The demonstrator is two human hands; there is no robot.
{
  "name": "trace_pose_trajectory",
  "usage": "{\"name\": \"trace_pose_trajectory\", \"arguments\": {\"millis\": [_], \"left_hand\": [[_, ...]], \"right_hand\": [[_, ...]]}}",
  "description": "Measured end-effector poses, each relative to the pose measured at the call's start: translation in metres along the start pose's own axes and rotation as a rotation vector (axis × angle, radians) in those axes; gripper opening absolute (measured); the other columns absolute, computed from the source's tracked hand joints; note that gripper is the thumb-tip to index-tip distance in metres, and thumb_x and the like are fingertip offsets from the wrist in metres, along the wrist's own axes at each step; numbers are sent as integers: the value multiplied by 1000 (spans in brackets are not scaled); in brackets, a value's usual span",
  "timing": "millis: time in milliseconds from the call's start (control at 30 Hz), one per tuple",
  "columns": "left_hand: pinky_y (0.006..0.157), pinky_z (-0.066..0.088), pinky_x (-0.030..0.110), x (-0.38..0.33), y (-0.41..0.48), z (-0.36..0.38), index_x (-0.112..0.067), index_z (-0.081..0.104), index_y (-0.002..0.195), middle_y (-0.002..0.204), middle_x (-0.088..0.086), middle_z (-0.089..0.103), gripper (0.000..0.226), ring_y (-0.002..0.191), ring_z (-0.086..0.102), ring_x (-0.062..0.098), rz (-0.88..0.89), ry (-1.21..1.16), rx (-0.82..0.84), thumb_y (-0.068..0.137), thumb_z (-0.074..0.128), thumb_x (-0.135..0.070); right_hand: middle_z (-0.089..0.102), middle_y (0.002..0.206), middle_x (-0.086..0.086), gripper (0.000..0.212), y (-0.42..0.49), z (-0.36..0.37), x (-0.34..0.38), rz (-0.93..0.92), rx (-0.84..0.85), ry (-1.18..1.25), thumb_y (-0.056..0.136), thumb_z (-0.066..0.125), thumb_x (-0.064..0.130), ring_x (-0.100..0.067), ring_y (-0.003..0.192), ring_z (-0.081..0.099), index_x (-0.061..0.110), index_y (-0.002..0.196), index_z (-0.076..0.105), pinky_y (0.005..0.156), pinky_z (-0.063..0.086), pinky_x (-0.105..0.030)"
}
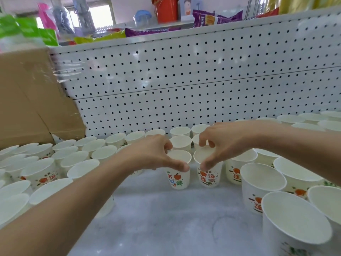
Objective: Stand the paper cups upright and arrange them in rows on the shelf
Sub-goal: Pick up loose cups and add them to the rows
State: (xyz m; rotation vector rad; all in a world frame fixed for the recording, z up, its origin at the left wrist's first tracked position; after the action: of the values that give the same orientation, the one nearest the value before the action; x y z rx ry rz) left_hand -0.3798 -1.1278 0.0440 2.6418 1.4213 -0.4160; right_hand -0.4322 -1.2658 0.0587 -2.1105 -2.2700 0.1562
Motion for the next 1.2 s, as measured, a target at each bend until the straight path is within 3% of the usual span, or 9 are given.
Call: {"name": "trace_pose_trajectory", "arguments": {"millis": [133,300,367,433,533,733,867,1067,1200], "left_hand": [[64,50,27,-3,4,3,-18,67,101,94,-2,70,67,67,70,10,9,10,-15,59,77,-68],[57,45,33,-9,7,5,-9,68,97,91,7,72,78,63,66,16,-13,68,-77,56,73,-75],[67,52,40,-12,6,4,-15,61,89,99,7,71,72,77,67,20,-7,112,-105,56,71,-78],[79,52,41,-12,3,2,-22,59,95,104,3,69,71,93,65,20,-11,140,-110,57,66,-82],[84,51,35,-4,-1,-17,-24,61,110,99,-9,65,80,92,60,11,-27,83,-154,59,57,-86],[82,50,30,35,-3,-49,-32,61,119,100,-19,63,69,90,59,0,-28,-88,-188,67,55,-78],[77,48,25,52,-8,-68,-36,64,107,98,-19,65,33,91,61,2,-7,-147,-241,83,59,-58],[85,51,30,87,-1,-87,-36,66,111,99,-22,64,23,92,60,-1,-21,-136,-266,91,60,-44],[77,46,23,98,24,-83,-30,70,110,104,-15,68,20,86,56,-7,-5,13,-264,94,60,-31]], "right_hand": [[40,86,23,68,1,0,-1,-10,-12,-4,70,67,69,-9,93,49,30,124,50,79,45,-30],[52,105,14,69,3,2,-8,-7,-9,-8,67,68,70,-12,98,53,31,122,51,85,50,-36],[53,108,12,69,3,3,-10,-7,-7,-23,68,66,71,-12,99,53,31,122,51,86,49,-36],[53,108,13,70,3,3,-10,-17,-10,-20,69,63,73,-12,100,52,32,123,50,87,48,-36],[52,106,15,64,1,-5,-14,-21,-37,60,74,58,74,-9,98,52,33,123,51,86,46,-31],[59,96,17,32,6,-33,-31,-42,-165,166,88,56,56,-1,88,56,32,108,63,82,49,-28],[63,94,18,12,20,-31,-20,-114,-169,208,90,58,48,-4,90,59,37,94,62,86,51,-34],[65,97,13,18,62,-35,22,-201,-192,203,91,60,38,-6,89,61,27,104,68,85,54,-33],[65,93,12,20,100,-42,49,-224,-247,178,92,58,31,-12,85,62,25,108,69,78,55,-35]]}}
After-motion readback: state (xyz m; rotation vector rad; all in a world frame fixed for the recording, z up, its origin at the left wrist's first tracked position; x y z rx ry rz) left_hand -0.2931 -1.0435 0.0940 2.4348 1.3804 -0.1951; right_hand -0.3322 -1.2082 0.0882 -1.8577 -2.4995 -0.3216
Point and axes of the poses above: each hand's wrist, its own y-axis towards the middle knuckle, its own z-axis out of the palm, x = y × z, the point moved 9 cm from there along y, towards the middle knuckle
